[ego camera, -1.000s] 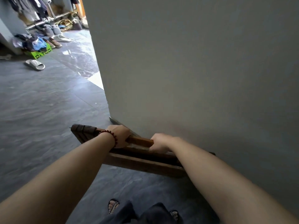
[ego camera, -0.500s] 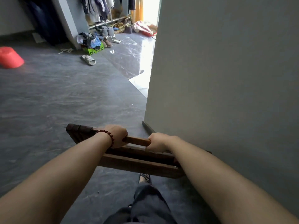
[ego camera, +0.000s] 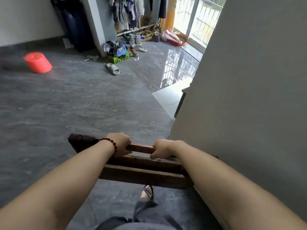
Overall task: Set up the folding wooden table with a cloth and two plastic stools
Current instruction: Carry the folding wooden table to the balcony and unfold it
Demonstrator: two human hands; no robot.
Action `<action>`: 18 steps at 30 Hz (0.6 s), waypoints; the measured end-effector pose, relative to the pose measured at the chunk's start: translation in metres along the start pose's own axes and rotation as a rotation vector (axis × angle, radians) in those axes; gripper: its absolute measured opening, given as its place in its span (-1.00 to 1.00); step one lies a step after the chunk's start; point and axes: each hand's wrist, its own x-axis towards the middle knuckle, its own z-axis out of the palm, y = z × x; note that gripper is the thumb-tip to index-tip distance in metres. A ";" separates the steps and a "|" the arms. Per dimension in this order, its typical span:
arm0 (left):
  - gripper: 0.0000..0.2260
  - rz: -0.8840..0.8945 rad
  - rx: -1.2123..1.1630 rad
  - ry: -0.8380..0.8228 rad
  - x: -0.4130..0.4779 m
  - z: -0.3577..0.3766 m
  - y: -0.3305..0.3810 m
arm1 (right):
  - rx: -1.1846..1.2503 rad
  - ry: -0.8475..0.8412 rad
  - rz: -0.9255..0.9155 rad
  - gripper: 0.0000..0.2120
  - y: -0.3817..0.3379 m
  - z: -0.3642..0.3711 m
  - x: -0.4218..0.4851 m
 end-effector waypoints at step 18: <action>-0.69 0.020 0.083 0.009 0.157 -0.128 -0.161 | 0.008 0.209 -0.006 -0.74 -0.043 -0.187 0.147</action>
